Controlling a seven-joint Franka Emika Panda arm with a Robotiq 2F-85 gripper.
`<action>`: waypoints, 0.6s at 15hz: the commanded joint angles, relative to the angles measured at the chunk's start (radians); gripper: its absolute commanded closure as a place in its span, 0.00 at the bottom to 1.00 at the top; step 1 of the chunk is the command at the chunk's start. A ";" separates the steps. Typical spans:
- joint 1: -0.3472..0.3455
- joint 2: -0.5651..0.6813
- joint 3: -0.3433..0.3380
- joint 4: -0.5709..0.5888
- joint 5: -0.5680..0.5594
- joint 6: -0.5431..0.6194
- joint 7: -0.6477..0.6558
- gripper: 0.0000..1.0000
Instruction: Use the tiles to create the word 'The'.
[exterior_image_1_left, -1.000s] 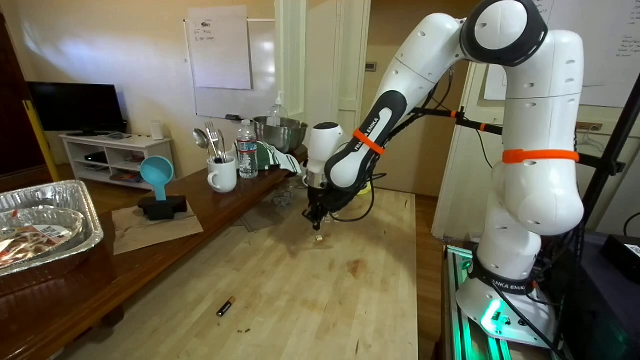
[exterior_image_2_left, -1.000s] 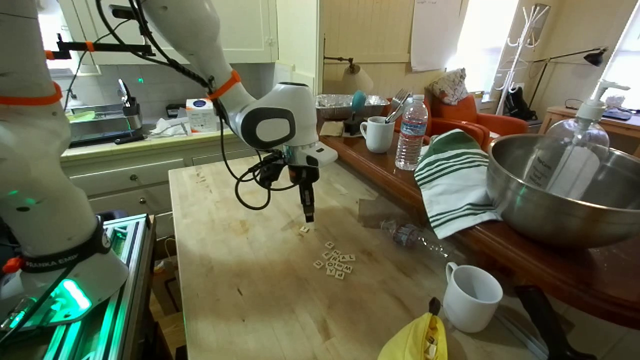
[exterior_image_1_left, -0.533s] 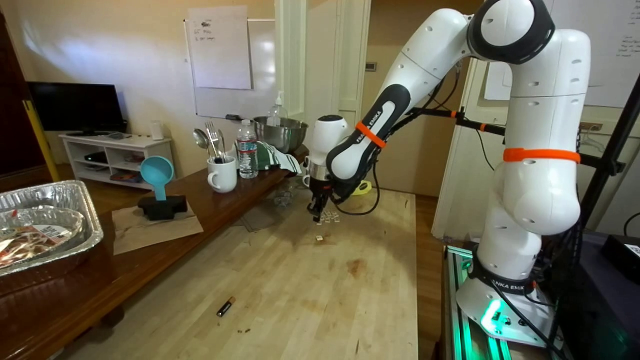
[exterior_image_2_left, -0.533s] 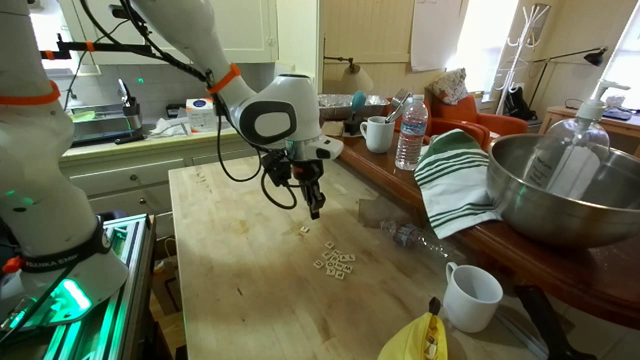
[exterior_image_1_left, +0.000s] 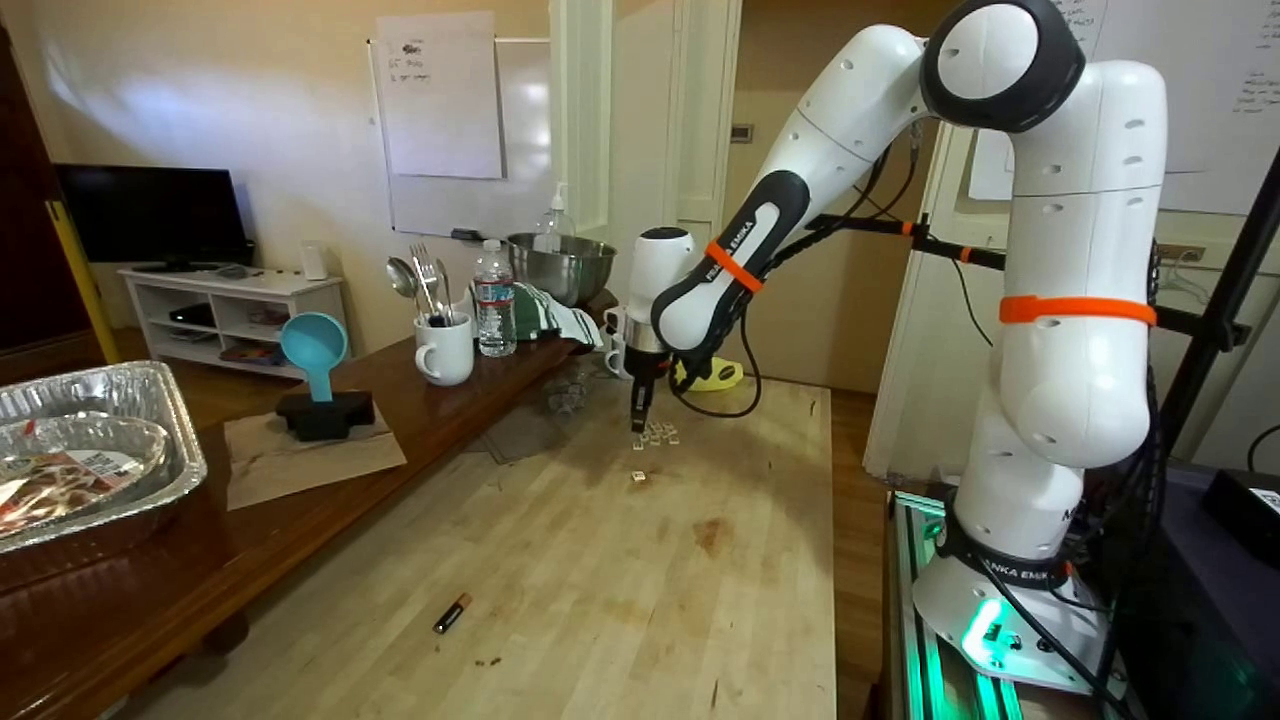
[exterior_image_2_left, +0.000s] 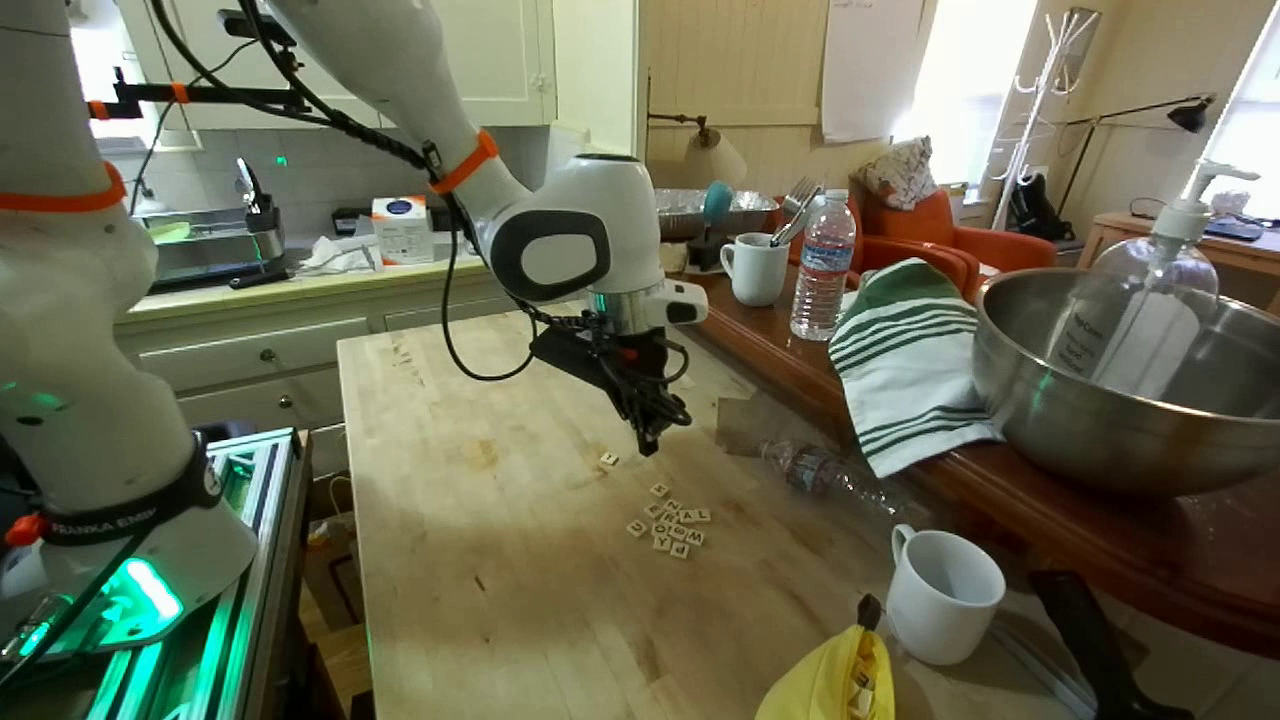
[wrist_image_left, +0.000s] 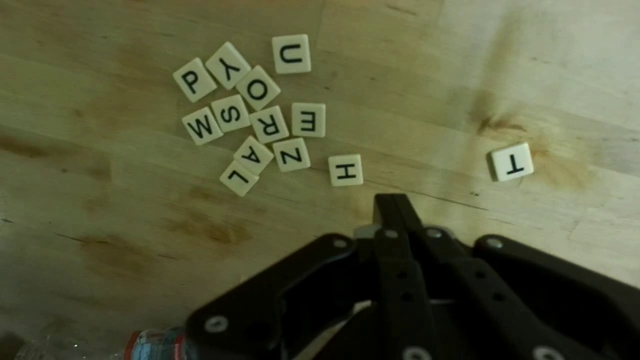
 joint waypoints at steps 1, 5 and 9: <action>-0.016 0.006 0.012 0.008 -0.005 -0.003 -0.001 0.99; -0.018 0.019 0.013 0.021 -0.005 -0.003 -0.004 0.99; -0.002 0.072 -0.033 0.053 -0.068 0.003 0.168 1.00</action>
